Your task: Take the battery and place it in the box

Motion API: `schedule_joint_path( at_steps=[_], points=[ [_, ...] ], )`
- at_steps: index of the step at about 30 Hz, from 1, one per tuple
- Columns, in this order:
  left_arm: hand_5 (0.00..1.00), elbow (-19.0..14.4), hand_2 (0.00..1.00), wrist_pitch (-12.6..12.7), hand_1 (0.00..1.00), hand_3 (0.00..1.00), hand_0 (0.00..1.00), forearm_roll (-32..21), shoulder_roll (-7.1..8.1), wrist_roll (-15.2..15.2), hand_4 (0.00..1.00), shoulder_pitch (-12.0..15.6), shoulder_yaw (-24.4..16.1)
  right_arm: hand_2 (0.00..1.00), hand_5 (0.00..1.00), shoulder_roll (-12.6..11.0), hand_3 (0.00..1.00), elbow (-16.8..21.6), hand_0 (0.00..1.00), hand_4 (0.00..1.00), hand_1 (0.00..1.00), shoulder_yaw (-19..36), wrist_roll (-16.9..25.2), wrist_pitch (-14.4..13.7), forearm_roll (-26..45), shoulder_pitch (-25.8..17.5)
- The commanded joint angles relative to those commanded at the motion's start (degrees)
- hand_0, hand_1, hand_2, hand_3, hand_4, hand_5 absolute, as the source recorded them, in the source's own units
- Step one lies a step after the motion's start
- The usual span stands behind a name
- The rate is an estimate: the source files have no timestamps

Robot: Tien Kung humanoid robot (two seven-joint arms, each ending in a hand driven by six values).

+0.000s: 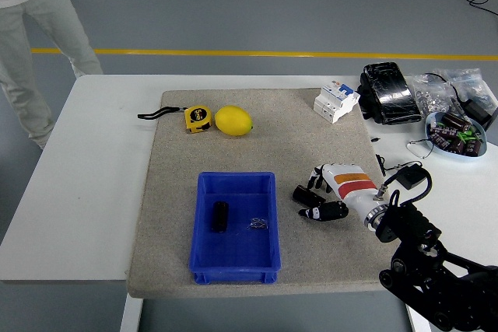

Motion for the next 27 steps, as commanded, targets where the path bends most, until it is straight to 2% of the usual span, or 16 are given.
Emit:
schedule_joint_path(
  at_steps=[1,18,19,24,25,27],
  points=[
    [0.668,0.00,0.748,0.01,0.706,0.677,0.723,-0.02,0.01,-0.01,0.706,-0.01,0.01,0.472,0.352,-0.02,0.490,-0.03,0.174,0.932,0.375,0.02,-0.01,-0.03,-0.01,0.00],
    [0.669,0.03,0.746,0.01,0.706,0.674,0.723,0.15,0.05,0.01,0.706,-0.03,-0.05,0.455,0.343,-0.12,0.483,-0.27,0.156,0.898,0.352,-0.01,-0.12,-0.66,-0.18,-0.02],
    [0.668,0.03,0.747,0.05,0.706,0.673,0.723,0.11,0.03,0.02,0.705,-0.03,-0.03,0.452,0.310,-0.13,0.487,-0.25,0.154,0.874,0.344,-0.04,-0.15,-0.71,-0.28,-0.03],
    [0.668,0.03,0.747,0.06,0.706,0.673,0.723,0.22,0.04,0.06,0.705,-0.08,-0.07,0.452,0.310,-0.18,0.487,-0.22,0.154,0.874,0.344,0.06,-0.29,-0.99,-0.48,-0.04],
    [0.668,0.03,0.747,0.06,0.707,0.673,0.722,0.26,0.04,0.08,0.705,-0.07,-0.11,0.441,0.248,-0.19,0.488,-0.22,0.149,0.869,0.332,0.05,-0.30,-1.03,-0.46,-0.06],
    [0.668,0.03,0.747,0.06,0.707,0.673,0.722,0.38,0.02,0.16,0.705,-0.05,-0.19,0.441,0.248,-0.22,0.488,-0.19,0.149,0.869,0.332,0.01,-0.38,-1.17,-0.48,-0.12]
  ],
)
